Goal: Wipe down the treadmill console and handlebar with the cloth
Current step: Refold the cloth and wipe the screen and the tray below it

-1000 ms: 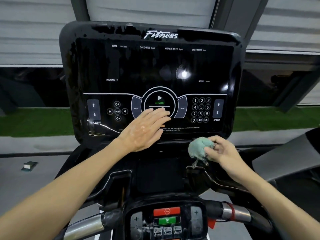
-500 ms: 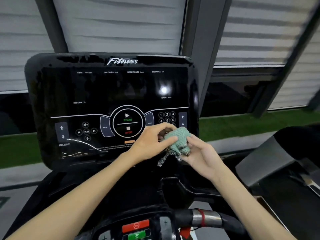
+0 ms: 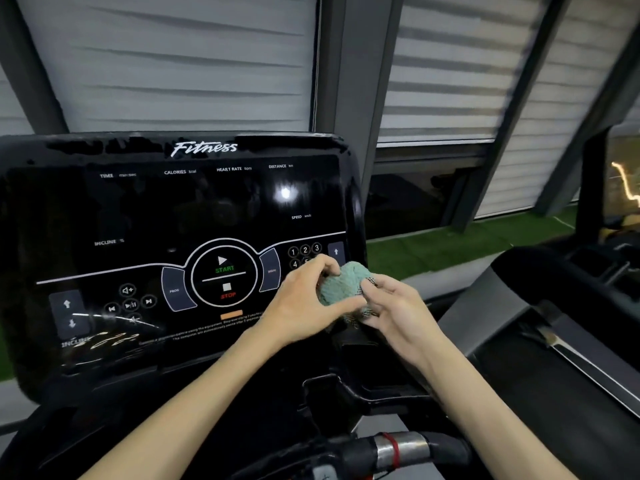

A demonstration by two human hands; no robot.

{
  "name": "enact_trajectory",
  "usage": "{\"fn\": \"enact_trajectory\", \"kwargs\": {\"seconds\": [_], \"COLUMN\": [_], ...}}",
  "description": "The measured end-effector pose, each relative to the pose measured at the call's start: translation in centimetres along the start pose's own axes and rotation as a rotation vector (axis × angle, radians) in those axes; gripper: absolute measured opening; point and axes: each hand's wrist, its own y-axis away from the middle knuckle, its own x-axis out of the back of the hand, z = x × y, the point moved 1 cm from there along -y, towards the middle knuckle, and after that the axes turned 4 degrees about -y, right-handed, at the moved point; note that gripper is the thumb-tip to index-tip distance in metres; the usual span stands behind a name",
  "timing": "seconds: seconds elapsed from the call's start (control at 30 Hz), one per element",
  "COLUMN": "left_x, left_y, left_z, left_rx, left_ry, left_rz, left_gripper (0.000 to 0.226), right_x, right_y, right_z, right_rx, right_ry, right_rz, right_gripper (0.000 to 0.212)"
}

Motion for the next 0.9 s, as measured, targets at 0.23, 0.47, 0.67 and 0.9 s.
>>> {"fn": "enact_trajectory", "kwargs": {"seconds": [0.23,0.47,0.67,0.9], "left_x": [-1.0,-2.8,-5.4,-6.5], "left_y": [-1.3,-1.5,-1.2,0.0], "left_z": [0.4,2.1,3.4,2.2], "left_rx": [0.139,0.417,0.462,0.323], "left_ry": [0.127,0.45,0.567,0.348], "left_rz": [-0.095,-0.113,-0.074,0.039], "left_gripper": [0.017,0.023,0.038,0.033], "right_x": [3.2,5.4,6.8,7.7], "right_y": [0.0,-2.2,-3.1,-1.7], "right_z": [-1.0,-1.5,-0.2,0.6], "right_rx": [-0.041,-0.092,0.021,-0.151], "right_ry": [0.071,0.04,0.346,0.212], "right_rz": [-0.067,-0.12,-0.082,-0.42], "right_gripper": [0.031,0.026,0.011,0.031]}}
